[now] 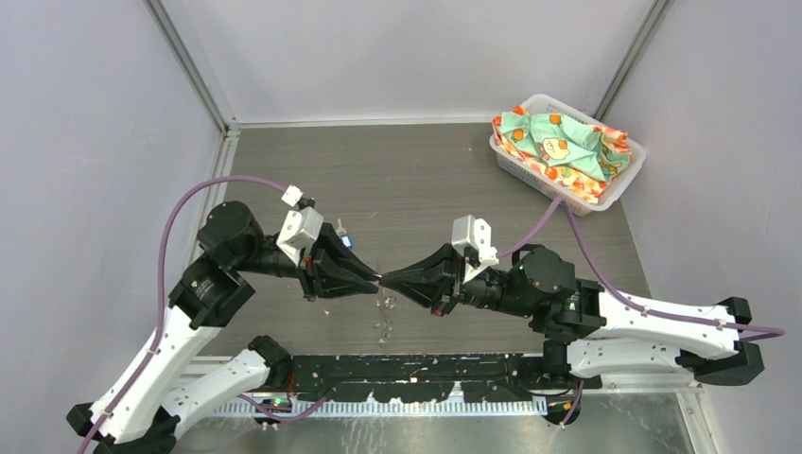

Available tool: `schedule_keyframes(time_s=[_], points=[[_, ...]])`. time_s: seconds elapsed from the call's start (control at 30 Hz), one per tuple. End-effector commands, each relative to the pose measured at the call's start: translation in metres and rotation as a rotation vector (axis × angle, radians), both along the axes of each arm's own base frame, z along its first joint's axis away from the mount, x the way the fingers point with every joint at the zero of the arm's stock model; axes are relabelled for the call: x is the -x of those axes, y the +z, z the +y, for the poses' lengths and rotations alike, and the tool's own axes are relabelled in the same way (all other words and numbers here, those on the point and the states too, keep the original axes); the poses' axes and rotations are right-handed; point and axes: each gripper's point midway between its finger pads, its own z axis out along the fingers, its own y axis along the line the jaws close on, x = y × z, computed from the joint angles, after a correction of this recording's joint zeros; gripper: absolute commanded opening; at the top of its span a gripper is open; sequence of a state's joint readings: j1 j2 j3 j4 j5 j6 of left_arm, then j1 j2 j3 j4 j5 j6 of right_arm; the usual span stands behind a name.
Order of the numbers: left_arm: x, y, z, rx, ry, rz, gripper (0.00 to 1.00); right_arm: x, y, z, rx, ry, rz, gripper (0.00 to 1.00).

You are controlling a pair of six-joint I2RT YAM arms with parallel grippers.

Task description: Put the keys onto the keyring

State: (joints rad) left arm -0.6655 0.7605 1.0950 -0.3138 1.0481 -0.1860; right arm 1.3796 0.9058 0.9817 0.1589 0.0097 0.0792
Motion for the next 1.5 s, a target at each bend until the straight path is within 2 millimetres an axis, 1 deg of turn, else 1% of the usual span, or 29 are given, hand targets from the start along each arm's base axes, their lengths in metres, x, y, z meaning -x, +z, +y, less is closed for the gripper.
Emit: schedule_keyframes(time_s=[0.0, 0.13, 0.17, 0.23, 0.33, 0.37, 0.4, 0.43, 0.53, 0.57, 0.63, 0.77, 0.87, 0.97, 1.13, 1.27, 1.37, 1.47], points=[[0.009, 0.023, 0.003, 0.056, -0.029, -0.050, 0.21, 0.006, 0.024, 0.000, -0.084, 0.031, -0.017, 0.01], [0.010, 0.023, 0.004, 0.055, -0.032, -0.050, 0.17, 0.005, 0.021, 0.001, -0.077, 0.029, -0.013, 0.01], [0.010, 0.022, 0.004, 0.055, -0.034, -0.051, 0.14, 0.005, 0.021, 0.002, -0.075, 0.027, -0.014, 0.01], [0.010, 0.020, 0.004, 0.050, -0.036, -0.055, 0.02, 0.004, 0.021, 0.002, -0.077, 0.027, -0.014, 0.01], [0.007, 0.010, 0.005, 0.019, -0.019, -0.083, 0.00, 0.003, 0.023, 0.000, -0.066, 0.020, -0.003, 0.01], [0.004, 0.005, 0.005, 0.000, -0.008, -0.093, 0.00, 0.001, 0.024, -0.001, -0.053, 0.004, 0.019, 0.05], [0.002, -0.001, 0.006, -0.022, 0.002, -0.109, 0.00, -0.005, 0.024, -0.003, -0.022, -0.031, 0.043, 0.16], [-0.001, -0.007, 0.007, -0.044, 0.010, -0.132, 0.00, -0.008, 0.022, -0.005, 0.025, -0.047, 0.056, 0.24], [-0.005, -0.021, 0.007, -0.119, 0.006, -0.122, 0.00, -0.008, 0.020, -0.011, 0.171, -0.057, 0.052, 0.39], [-0.005, -0.023, 0.007, -0.138, -0.003, -0.108, 0.00, -0.008, 0.016, -0.010, 0.230, -0.051, 0.044, 0.41], [-0.004, -0.025, 0.006, -0.165, -0.024, -0.081, 0.00, -0.006, 0.011, -0.009, 0.329, -0.037, 0.023, 0.43], [-0.003, -0.022, 0.006, -0.170, -0.044, -0.077, 0.00, -0.005, 0.000, -0.010, 0.501, -0.007, -0.015, 0.44], [-0.001, -0.022, 0.006, -0.176, -0.056, -0.069, 0.00, 0.003, -0.009, -0.007, 0.590, 0.059, -0.014, 0.45], [-0.001, -0.022, 0.006, -0.191, -0.066, -0.055, 0.00, -0.001, -0.013, -0.003, 0.640, 0.082, 0.020, 0.42], [0.003, -0.024, 0.009, -0.210, -0.082, -0.050, 0.00, -0.009, -0.018, 0.002, 0.684, 0.115, 0.094, 0.39], [0.005, -0.027, 0.011, -0.223, -0.084, -0.053, 0.00, -0.009, -0.019, 0.008, 0.688, 0.139, 0.104, 0.36], [0.005, -0.028, 0.012, -0.227, -0.083, -0.053, 0.00, -0.010, -0.020, 0.010, 0.697, 0.150, 0.112, 0.29], [0.004, -0.028, 0.012, -0.230, -0.074, -0.058, 0.00, -0.007, -0.021, 0.011, 0.699, 0.165, 0.117, 0.27]])
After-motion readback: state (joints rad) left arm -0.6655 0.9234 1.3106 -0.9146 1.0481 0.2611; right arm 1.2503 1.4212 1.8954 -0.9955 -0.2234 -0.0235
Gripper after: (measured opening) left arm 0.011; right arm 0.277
